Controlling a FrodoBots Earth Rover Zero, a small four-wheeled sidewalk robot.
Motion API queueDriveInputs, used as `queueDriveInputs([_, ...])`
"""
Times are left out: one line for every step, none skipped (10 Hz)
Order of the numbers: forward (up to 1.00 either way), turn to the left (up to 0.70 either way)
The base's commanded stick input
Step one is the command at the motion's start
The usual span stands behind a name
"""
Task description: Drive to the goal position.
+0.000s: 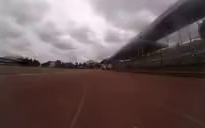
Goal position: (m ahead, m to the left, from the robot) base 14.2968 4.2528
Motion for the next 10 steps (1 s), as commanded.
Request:
queueDriveInputs([0.70,0.00])
queueDriveInputs([0.70,0.00])
queueDriveInputs([0.70,0.00])
queueDriveInputs([0.70,0.00])
queueDriveInputs([0.70,0.00])
queueDriveInputs([0.70,0.00])
queueDriveInputs([0.70,0.00])
queueDriveInputs([0.70,0.00])
queueDriveInputs([0.70,0.00])
queueDriveInputs([0.70,0.00])
